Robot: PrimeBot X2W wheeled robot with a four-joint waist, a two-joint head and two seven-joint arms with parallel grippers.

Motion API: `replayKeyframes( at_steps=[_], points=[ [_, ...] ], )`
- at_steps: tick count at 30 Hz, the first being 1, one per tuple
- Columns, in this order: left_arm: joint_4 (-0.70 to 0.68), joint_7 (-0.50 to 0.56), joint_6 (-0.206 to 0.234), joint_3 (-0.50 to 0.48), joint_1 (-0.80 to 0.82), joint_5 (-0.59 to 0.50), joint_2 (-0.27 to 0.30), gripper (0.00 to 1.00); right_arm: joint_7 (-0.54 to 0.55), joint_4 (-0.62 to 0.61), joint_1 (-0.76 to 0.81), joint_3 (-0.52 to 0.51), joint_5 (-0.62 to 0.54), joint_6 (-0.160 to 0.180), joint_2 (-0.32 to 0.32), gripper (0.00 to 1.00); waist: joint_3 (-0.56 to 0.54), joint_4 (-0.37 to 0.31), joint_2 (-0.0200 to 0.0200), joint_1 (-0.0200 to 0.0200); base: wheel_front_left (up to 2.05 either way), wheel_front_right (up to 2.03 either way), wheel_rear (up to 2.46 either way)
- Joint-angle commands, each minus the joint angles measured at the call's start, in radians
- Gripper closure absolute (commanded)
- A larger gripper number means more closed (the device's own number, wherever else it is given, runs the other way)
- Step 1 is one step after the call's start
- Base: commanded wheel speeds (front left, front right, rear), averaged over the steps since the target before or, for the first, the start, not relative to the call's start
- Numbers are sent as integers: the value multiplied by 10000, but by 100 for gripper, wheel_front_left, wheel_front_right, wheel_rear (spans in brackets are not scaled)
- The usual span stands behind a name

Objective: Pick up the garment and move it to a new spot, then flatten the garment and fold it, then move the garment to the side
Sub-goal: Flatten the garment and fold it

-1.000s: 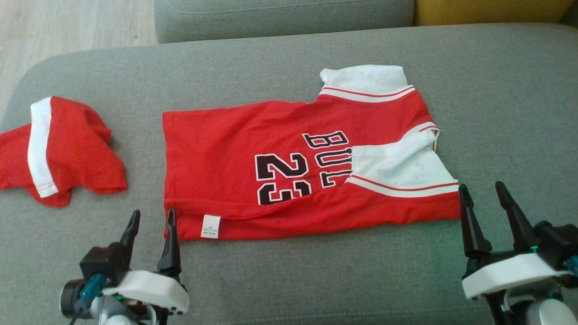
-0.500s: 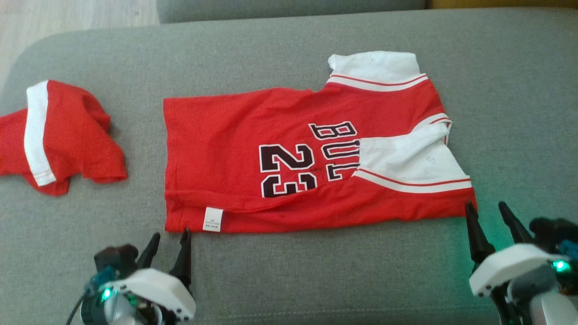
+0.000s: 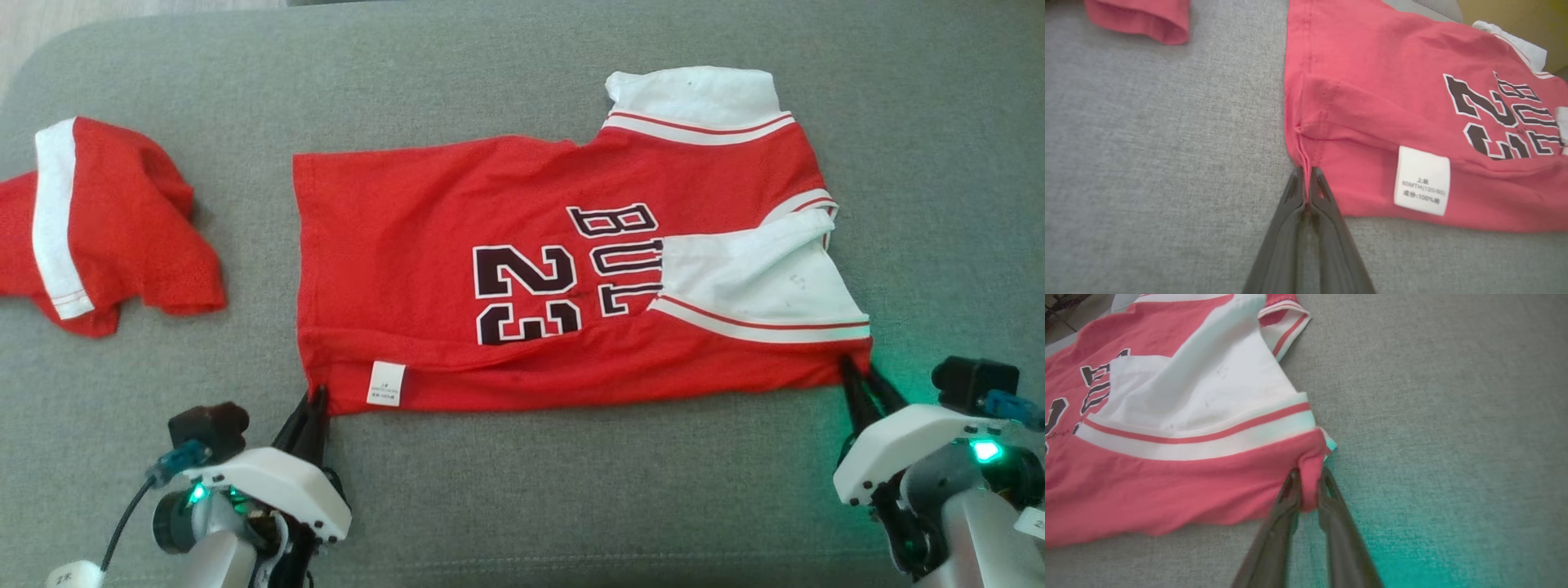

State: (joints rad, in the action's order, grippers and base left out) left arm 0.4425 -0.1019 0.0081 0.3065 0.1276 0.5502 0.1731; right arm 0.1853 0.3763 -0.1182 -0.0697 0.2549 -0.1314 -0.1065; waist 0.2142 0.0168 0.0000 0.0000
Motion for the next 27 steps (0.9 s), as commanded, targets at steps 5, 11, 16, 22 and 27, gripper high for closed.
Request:
replayKeyframes(
  at_steps=[5, 11, 16, 22, 27],
  points=[
    [-245, -398, -60, -383, 158, 104, 144, 100, -100, -345, -75, 206, 430, 7, -89, 100, -101, 25, 0, 0, 0, 0, 0],
    [-709, -446, -11, -404, -196, 141, 271, 100, -142, -883, 495, 82, 743, 7, -18, 100, -265, -13, 0, 0, 0, 0, 0],
    [-1375, -284, 118, -403, -709, 136, 512, 100, -21, -1600, 1260, -181, 912, 7, 123, 100, -451, -56, 0, 0, 0, 0, 0],
    [-2122, 91, 364, -393, -1331, 167, 750, 100, 254, -2313, 2263, -674, 1014, 7, 335, 100, -680, -79, 0, 0, 0, 0, 0],
    [-2473, 463, 541, -402, -1770, 297, 869, 100, 358, -2720, 2864, -909, 1131, 7, 476, 100, -819, -158, 0, 0, 0, 0, 0]
  ],
)
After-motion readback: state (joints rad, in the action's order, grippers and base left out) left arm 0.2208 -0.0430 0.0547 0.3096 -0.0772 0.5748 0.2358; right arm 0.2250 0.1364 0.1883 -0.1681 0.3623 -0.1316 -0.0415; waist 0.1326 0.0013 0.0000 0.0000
